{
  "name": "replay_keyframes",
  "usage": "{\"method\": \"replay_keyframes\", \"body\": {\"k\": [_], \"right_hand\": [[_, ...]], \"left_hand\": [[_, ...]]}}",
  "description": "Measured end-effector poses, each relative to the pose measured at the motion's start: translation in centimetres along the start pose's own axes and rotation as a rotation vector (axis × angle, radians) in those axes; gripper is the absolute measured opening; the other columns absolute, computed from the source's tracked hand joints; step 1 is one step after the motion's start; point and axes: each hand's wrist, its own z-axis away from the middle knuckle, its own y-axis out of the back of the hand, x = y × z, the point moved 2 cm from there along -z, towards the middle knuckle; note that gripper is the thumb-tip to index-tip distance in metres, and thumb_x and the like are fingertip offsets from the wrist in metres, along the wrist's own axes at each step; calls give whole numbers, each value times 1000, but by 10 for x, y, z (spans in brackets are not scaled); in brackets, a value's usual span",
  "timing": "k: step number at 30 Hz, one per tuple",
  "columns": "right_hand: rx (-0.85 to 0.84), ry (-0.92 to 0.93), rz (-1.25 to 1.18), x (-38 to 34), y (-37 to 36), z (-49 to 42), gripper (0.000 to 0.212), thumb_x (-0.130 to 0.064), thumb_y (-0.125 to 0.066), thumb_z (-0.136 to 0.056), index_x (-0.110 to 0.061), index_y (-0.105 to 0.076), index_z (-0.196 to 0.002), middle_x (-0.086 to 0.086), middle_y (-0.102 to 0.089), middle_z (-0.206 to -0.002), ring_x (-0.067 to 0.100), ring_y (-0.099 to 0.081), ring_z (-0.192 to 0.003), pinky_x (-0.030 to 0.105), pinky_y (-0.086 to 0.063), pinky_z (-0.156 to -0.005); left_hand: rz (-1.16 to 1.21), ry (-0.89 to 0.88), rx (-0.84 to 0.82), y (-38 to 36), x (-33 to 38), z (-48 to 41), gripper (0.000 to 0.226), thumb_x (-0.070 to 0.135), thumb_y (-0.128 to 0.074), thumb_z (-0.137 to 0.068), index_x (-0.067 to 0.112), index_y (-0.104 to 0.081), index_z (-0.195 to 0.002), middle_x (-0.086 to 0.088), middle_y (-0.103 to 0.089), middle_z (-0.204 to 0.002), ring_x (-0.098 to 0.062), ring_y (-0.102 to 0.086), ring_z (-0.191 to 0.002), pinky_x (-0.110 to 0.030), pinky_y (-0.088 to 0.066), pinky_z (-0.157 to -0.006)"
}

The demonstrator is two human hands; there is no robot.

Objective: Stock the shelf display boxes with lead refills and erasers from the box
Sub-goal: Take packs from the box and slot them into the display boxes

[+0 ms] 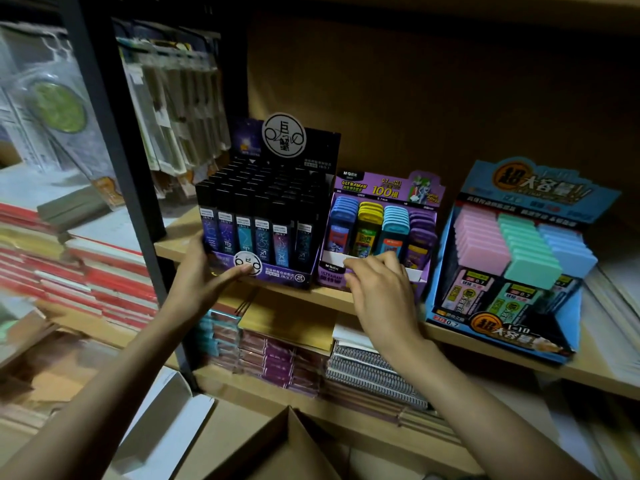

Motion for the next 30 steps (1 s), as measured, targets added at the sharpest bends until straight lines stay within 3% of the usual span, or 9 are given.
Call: {"method": "replay_keyframes", "body": {"k": [4,8,10,12,14,16,19,24,30], "right_hand": [[27,10,-71,-1,-2,1,19,-6,-66,-84,-3,-70,-101,7,-69,-83,30,-54,-80,41,-47,-71],[-19,25,-118,2,0,-1,21,-7,-60,-88,-3,-68,-107,7,-69,-91,28,-52,-87,42,-47,-77],[-39,36,-122,4,3,-2,21,-9,-57,-90,-3,-68,-108,8,-69,-93,27,-52,-89,43,-48,-77],[-3,57,-137,4,11,-2,19,-9,-55,-90,-3,-68,-103,8,-67,-91,27,-54,-88,42,-49,-76],[102,74,-123,6,20,-5,18,-9,-55,-88,-4,-69,-97,7,-64,-90,26,-56,-88,38,-49,-74],[196,54,-71,10,28,-10,20,-10,-53,-86,-5,-68,-98,7,-63,-94,26,-57,-90,38,-49,-75],[198,36,-27,15,31,-15,26,-9,-52,-86,-5,-67,-107,9,-62,-104,28,-56,-96,42,-50,-78],[117,59,-134,13,33,-15,28,-4,-55,-88,-4,-65,-114,10,-59,-114,25,-52,-107,40,-48,-89],[314,90,-132,34,79,1,22,-4,-51,-86,-2,-69,-99,10,-64,-100,23,-57,-96,27,-42,-84]], "left_hand": [[15,-2,15,-6,0,-1,79,23,-75,-75,11,-30,-138,-11,-55,-127,-12,-55,-97,-13,-39,-72],[-29,-11,-2,-5,-1,-1,80,24,-75,-74,10,-30,-139,-13,-53,-131,-11,-54,-100,-14,-40,-75],[-53,-5,23,-4,2,3,85,27,-75,-74,8,-26,-141,-16,-45,-138,-18,-51,-114,-27,-45,-91],[-154,-30,152,-2,6,11,89,36,-74,-73,0,-28,-140,-22,-37,-140,-32,-39,-128,-47,-37,-106],[-240,-124,310,-1,14,24,75,42,-69,-81,-4,-38,-131,-24,-39,-129,-38,-39,-122,-54,-37,-102],[-291,-238,343,-6,25,33,55,41,-58,-87,0,-45,-122,-21,-43,-119,-33,-42,-112,-50,-42,-94],[-383,-339,215,-19,38,32,46,32,-51,-88,3,-49,-123,-19,-46,-121,-28,-43,-113,-43,-40,-93],[-365,-262,167,-23,46,26,44,15,-61,-88,4,-48,-128,-19,-46,-124,-32,-44,-116,-43,-40,-95],[-416,-419,155,-30,82,44,38,14,-58,-87,0,-50,-122,-19,-49,-118,-29,-46,-107,-39,-41,-87]]}}
